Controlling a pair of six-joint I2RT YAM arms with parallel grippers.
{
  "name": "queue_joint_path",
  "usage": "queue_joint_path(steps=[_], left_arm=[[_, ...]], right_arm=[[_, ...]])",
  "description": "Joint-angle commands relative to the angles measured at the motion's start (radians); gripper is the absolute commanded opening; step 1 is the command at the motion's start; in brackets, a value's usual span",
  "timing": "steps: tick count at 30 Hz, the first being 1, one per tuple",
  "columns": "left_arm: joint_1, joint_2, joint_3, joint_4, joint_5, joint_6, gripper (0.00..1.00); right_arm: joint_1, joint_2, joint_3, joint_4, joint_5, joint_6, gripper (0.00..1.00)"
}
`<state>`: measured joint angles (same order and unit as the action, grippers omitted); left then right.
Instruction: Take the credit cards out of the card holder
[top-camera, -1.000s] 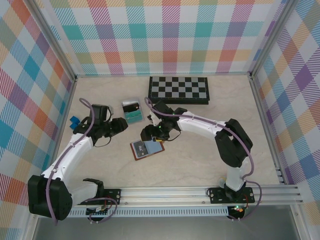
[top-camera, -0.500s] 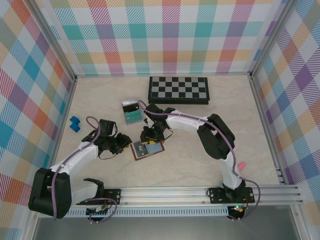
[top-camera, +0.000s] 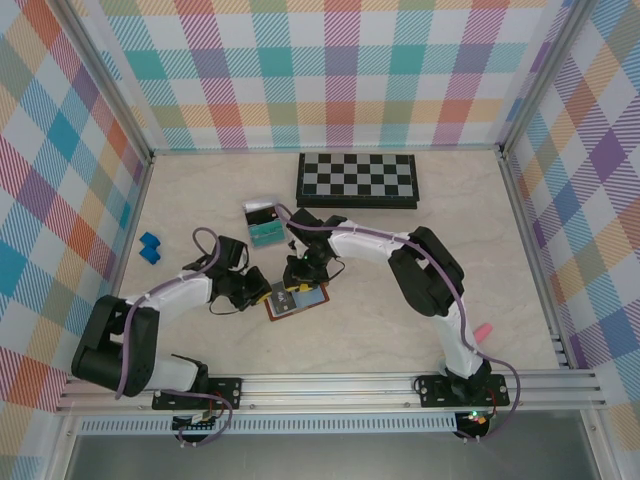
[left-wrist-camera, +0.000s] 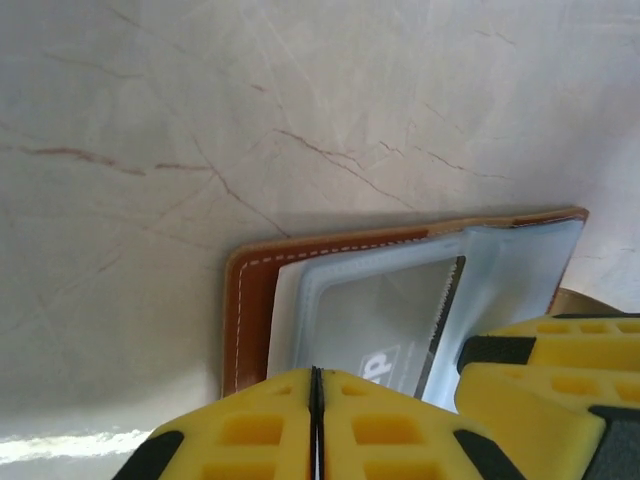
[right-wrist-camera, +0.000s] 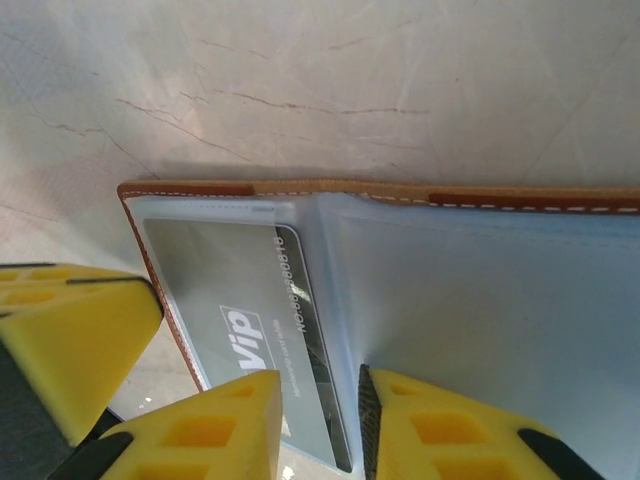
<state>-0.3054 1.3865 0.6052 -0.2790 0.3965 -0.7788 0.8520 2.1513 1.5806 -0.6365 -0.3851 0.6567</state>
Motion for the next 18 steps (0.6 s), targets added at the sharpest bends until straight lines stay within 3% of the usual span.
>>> queue_joint_path(steps=[1, 18], left_arm=[[-0.008, 0.040, 0.028, -0.018, 0.023, 0.047, 0.07], [-0.009, 0.103, 0.013, -0.072, -0.064, 0.082, 0.00]], right_arm=[[0.004, 0.023, 0.039, -0.043, -0.026, -0.030, 0.26], [-0.001, 0.050, 0.061, -0.043, -0.066, -0.053, 0.16]])
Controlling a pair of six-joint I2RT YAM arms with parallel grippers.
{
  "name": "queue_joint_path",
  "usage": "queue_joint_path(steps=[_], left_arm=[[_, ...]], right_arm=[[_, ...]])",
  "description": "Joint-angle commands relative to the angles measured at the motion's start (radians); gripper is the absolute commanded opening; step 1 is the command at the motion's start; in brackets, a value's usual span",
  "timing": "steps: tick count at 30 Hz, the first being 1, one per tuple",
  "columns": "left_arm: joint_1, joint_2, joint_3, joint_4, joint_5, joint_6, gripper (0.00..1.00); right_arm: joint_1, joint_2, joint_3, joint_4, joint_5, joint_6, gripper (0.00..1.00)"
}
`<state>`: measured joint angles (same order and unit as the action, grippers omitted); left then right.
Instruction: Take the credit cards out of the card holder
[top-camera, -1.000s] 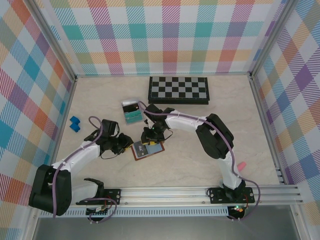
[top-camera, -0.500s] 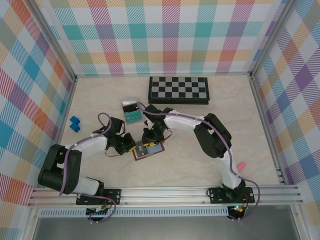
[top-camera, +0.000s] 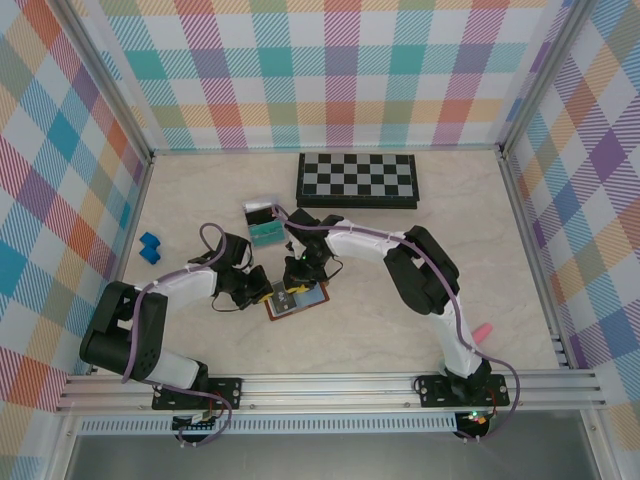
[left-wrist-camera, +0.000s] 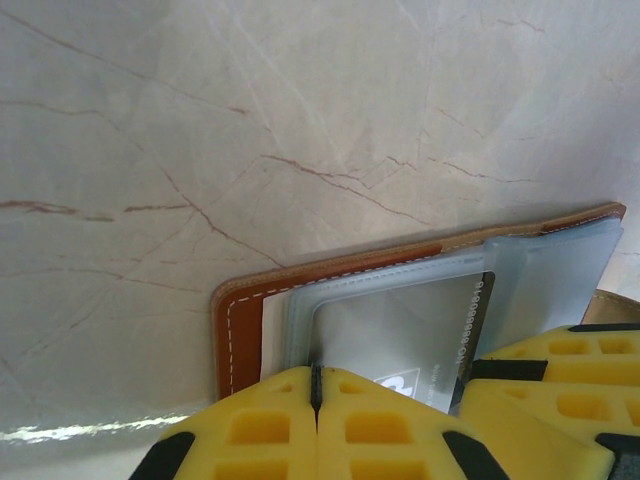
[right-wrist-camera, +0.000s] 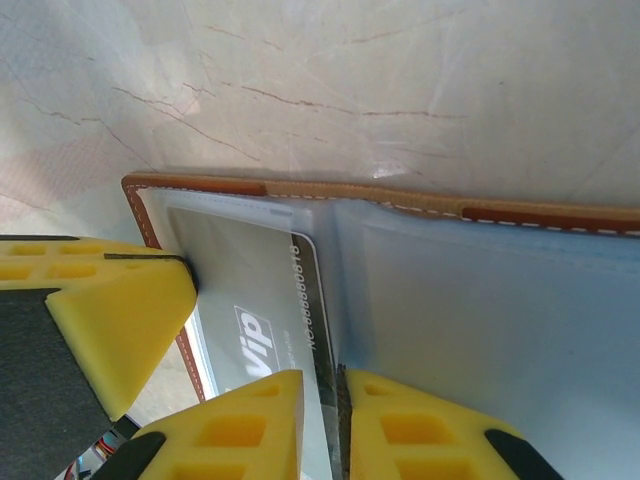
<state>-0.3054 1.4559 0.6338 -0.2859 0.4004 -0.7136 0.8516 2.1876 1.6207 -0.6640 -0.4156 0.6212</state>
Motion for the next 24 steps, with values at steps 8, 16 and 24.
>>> queue_joint_path(steps=[8, 16, 24], left_arm=[[-0.009, 0.037, -0.026, -0.059, -0.067, 0.013, 0.00], [-0.009, 0.014, -0.032, -0.051, -0.058, 0.026, 0.00], [-0.009, 0.011, -0.036, -0.052, -0.052, 0.026, 0.00]], right_arm=[[-0.008, 0.008, 0.004, 0.009, -0.066, -0.019, 0.12], [-0.010, -0.001, -0.005, 0.020, -0.081, -0.029, 0.06], [-0.020, -0.033, -0.042, 0.043, -0.078, -0.032, 0.03]])
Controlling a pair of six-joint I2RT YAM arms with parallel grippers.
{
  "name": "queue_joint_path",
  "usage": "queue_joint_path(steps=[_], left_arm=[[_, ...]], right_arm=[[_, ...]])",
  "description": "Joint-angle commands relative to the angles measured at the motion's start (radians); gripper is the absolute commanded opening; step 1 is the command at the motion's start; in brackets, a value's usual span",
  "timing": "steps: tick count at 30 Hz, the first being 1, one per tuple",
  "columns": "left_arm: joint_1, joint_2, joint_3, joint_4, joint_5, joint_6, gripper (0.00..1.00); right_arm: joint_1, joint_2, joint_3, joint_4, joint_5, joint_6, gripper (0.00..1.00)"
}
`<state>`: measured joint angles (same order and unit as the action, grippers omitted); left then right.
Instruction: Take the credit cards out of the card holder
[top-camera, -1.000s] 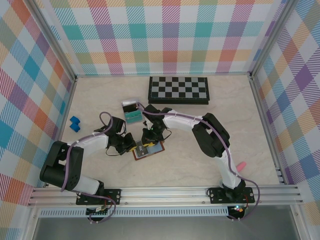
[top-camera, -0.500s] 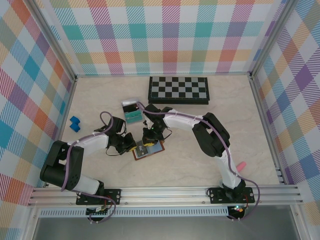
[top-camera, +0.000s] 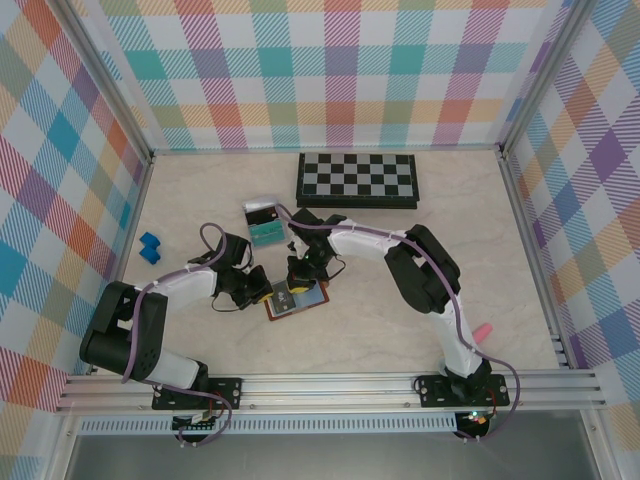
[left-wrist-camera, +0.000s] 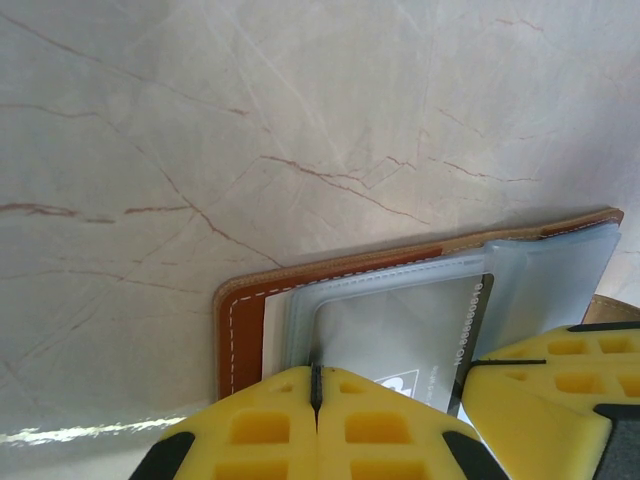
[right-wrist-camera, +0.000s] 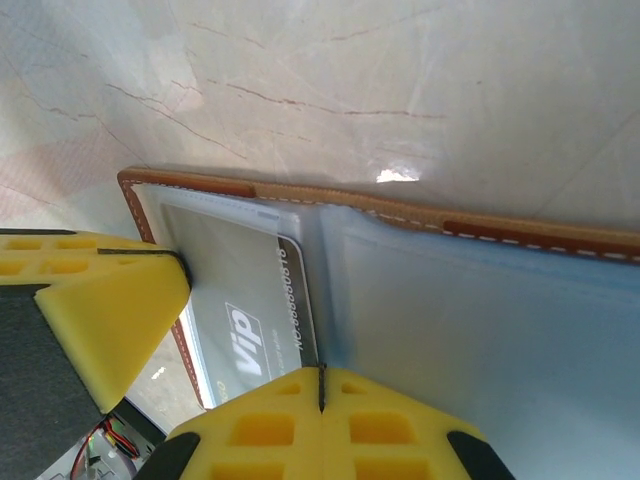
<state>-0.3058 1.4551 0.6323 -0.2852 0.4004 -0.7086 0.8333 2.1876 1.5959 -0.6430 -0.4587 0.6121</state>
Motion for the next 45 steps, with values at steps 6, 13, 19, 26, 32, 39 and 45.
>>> queue_joint_path(steps=[6, 13, 19, 26, 32, 39, 45], left_arm=[[-0.009, -0.004, -0.038, -0.043, -0.039, 0.029, 0.05], [-0.009, -0.049, -0.029, -0.040, -0.028, 0.034, 0.10], [-0.009, -0.020, -0.032, -0.034, -0.017, 0.033, 0.05], [-0.009, 0.027, -0.036, -0.025, -0.009, 0.034, 0.02], [-0.009, 0.052, -0.034, -0.022, -0.007, 0.039, 0.01], [-0.009, 0.046, -0.031, -0.045, -0.033, 0.042, 0.00], [-0.009, 0.043, -0.029, -0.058, -0.049, 0.049, 0.00]], right_arm=[[-0.015, -0.054, -0.048, 0.033, -0.020, -0.016, 0.01], [-0.025, -0.086, -0.086, 0.054, -0.023, -0.015, 0.00], [-0.026, -0.078, -0.084, 0.066, -0.072, -0.022, 0.07], [-0.026, -0.036, -0.043, 0.030, -0.085, -0.032, 0.19], [-0.026, -0.011, -0.015, 0.003, -0.074, -0.041, 0.19], [-0.028, -0.004, 0.002, -0.028, -0.038, -0.044, 0.19], [-0.030, -0.010, 0.006, -0.049, -0.001, -0.049, 0.19]])
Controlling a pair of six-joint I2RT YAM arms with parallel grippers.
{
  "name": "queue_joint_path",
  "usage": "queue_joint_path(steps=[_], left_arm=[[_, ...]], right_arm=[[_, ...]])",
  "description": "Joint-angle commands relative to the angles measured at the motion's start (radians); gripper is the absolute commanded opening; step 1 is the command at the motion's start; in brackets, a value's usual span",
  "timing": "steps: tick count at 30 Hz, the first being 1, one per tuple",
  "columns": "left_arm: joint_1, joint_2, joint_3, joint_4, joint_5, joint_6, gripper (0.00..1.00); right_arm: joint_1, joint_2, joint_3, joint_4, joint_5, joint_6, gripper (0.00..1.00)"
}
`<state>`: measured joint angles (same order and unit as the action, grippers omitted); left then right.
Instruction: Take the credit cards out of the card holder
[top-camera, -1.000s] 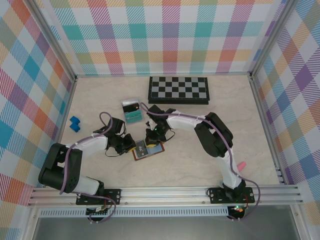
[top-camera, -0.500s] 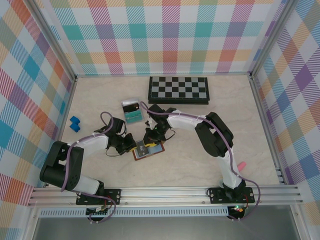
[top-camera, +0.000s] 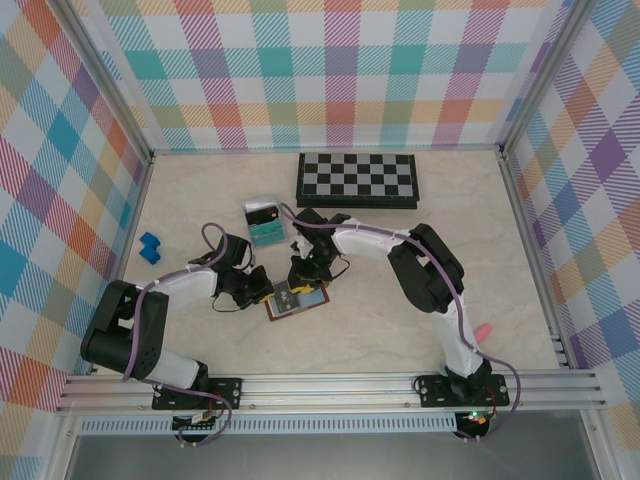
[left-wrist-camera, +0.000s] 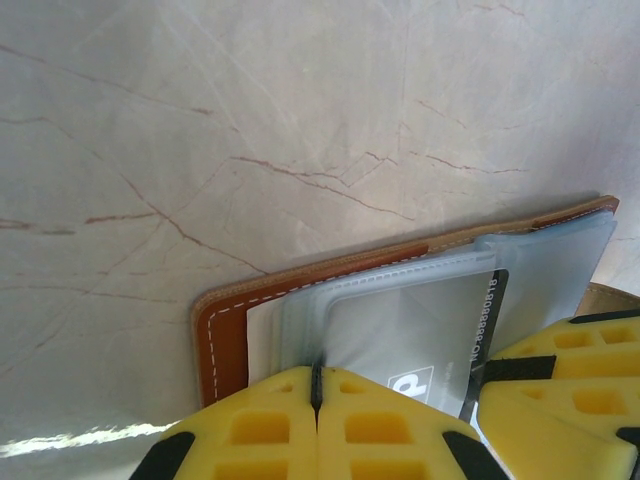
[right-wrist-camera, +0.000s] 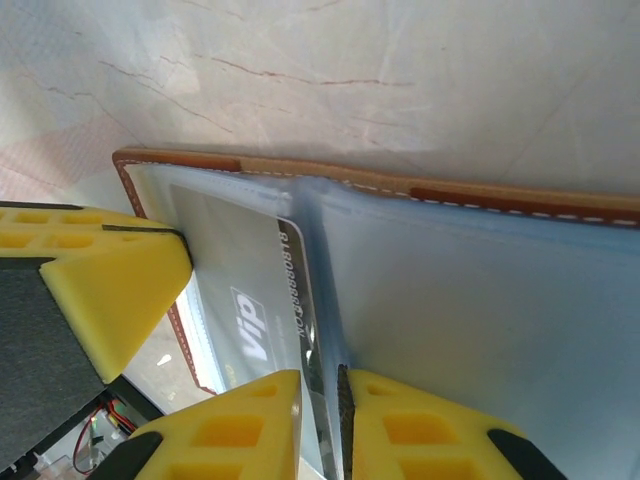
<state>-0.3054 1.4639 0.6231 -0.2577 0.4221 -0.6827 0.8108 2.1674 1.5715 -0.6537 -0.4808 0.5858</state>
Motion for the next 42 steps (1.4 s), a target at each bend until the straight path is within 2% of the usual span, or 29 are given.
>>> queue_joint_path(steps=[1, 13, 26, 32, 42], left_arm=[[-0.009, 0.035, -0.020, -0.084, -0.071, 0.022, 0.00], [-0.009, 0.055, -0.024, -0.058, -0.037, 0.014, 0.00], [-0.009, 0.045, -0.024, -0.077, -0.051, 0.000, 0.00], [-0.008, -0.007, -0.012, -0.112, -0.075, -0.031, 0.15], [-0.002, -0.053, 0.069, -0.179, -0.049, -0.014, 0.14]], right_arm=[[-0.007, 0.010, 0.029, -0.037, 0.022, -0.024, 0.19], [-0.006, 0.054, 0.075, -0.068, -0.051, -0.073, 0.17], [-0.007, 0.037, 0.058, -0.044, -0.058, -0.084, 0.02], [-0.009, -0.032, 0.022, -0.041, 0.005, -0.089, 0.00], [-0.019, -0.071, -0.027, -0.049, 0.030, -0.100, 0.00]])
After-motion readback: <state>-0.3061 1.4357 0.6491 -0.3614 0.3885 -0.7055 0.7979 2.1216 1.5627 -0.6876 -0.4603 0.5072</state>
